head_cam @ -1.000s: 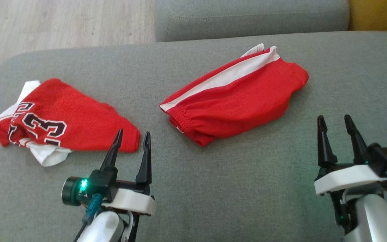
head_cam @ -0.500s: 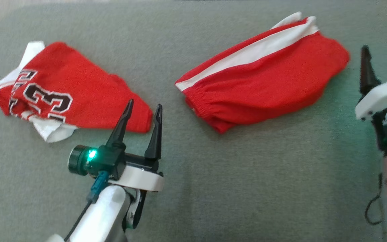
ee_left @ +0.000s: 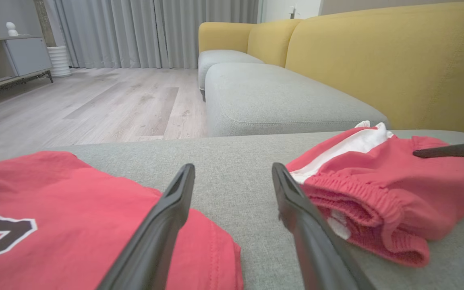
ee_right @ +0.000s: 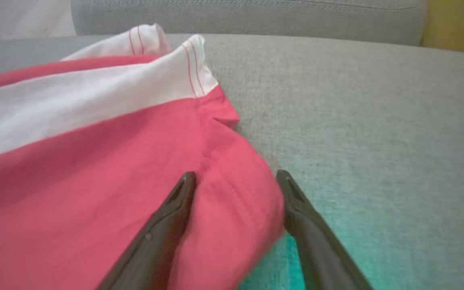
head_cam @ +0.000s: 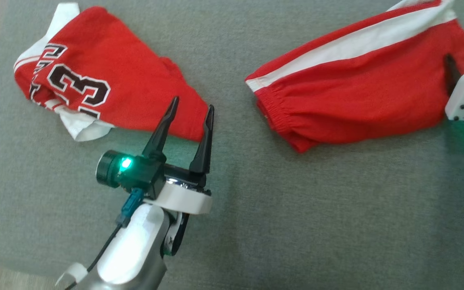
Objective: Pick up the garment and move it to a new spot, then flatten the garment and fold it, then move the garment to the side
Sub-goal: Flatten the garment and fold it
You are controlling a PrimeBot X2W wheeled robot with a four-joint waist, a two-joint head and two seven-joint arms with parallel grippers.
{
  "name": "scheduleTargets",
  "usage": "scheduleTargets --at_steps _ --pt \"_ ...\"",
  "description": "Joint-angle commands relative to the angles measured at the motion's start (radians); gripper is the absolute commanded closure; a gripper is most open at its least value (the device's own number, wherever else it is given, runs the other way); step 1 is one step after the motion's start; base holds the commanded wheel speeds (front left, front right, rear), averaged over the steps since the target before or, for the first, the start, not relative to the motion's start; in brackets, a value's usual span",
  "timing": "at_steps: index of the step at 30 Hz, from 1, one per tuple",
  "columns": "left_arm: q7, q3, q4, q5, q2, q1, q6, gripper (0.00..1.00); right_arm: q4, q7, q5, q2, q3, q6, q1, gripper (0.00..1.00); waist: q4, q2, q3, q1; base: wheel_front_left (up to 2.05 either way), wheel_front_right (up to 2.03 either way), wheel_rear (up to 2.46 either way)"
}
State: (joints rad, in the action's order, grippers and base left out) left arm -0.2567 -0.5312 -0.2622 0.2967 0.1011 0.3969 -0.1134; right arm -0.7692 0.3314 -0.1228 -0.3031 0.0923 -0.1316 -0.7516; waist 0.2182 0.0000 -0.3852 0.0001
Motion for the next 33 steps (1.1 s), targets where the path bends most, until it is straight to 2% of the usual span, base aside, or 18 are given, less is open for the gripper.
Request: scheduleTargets --at_steps 1,6,7,8,9,10,14,21,27,33 --pt "-0.005 0.04 0.024 -0.01 0.003 0.039 0.003 0.0 0.012 0.003 -0.007 -0.016 -0.036 0.001 -0.033 0.0 0.017 0.0 -0.018 -0.0001 0.0 0.0 0.0" --pt "-0.005 0.049 0.02 -0.024 -0.014 0.056 0.013 0.0 -0.06 0.012 -0.044 -0.047 -0.133 0.001 -0.069 0.0 0.028 0.0 -0.034 -0.0001 0.0 0.0 0.0" --pt "-0.005 0.055 0.02 -0.027 -0.019 0.061 0.017 0.0 -0.081 0.023 -0.066 -0.055 -0.179 0.001 -0.075 0.0 0.028 0.0 -0.037 -0.0001 0.0 0.0 0.0" --pt "-0.005 0.058 0.02 -0.029 -0.021 0.063 0.018 0.0 -0.089 0.029 -0.08 -0.06 -0.201 0.001 -0.077 0.17 0.027 0.0 -0.038 -0.0001 0.0 0.0 0.0" --pt "-0.005 0.061 0.02 -0.031 -0.022 0.064 0.019 0.0 -0.094 0.031 -0.095 -0.065 -0.221 0.001 -0.079 0.72 0.026 0.0 -0.038 -0.0001 0.0 0.0 0.0" --pt "-0.005 0.064 0.02 -0.033 -0.024 0.065 0.021 0.0 -0.097 0.029 -0.109 -0.073 -0.238 0.001 -0.082 1.0 0.024 0.0 -0.038 -0.0001 0.0 0.0 0.0" --pt "-0.005 0.079 0.017 -0.042 -0.027 0.063 0.026 0.0 -0.102 -0.009 -0.158 -0.107 -0.269 0.001 -0.094 1.0 0.011 0.0 -0.027 -0.0001 0.0 0.0 0.0" --pt "-0.005 0.101 0.013 -0.056 -0.029 0.048 0.035 0.0 -0.124 -0.093 -0.198 -0.165 -0.253 0.001 -0.087 1.0 -0.017 0.0 0.004 -0.0001 0.0 0.0 0.0" --pt "-0.005 0.112 0.009 -0.067 -0.031 0.035 0.044 0.0 -0.195 -0.179 -0.178 -0.232 -0.15 0.001 -0.053 1.0 -0.04 0.0 0.03 -0.0001 0.0 0.0 0.0" --pt "-0.005 0.124 0.007 -0.075 -0.032 0.024 0.051 0.0 -0.282 -0.256 -0.11 -0.24 -0.037 0.001 -0.035 1.0 -0.052 0.0 0.046 -0.0001 0.0 0.0 0.0"
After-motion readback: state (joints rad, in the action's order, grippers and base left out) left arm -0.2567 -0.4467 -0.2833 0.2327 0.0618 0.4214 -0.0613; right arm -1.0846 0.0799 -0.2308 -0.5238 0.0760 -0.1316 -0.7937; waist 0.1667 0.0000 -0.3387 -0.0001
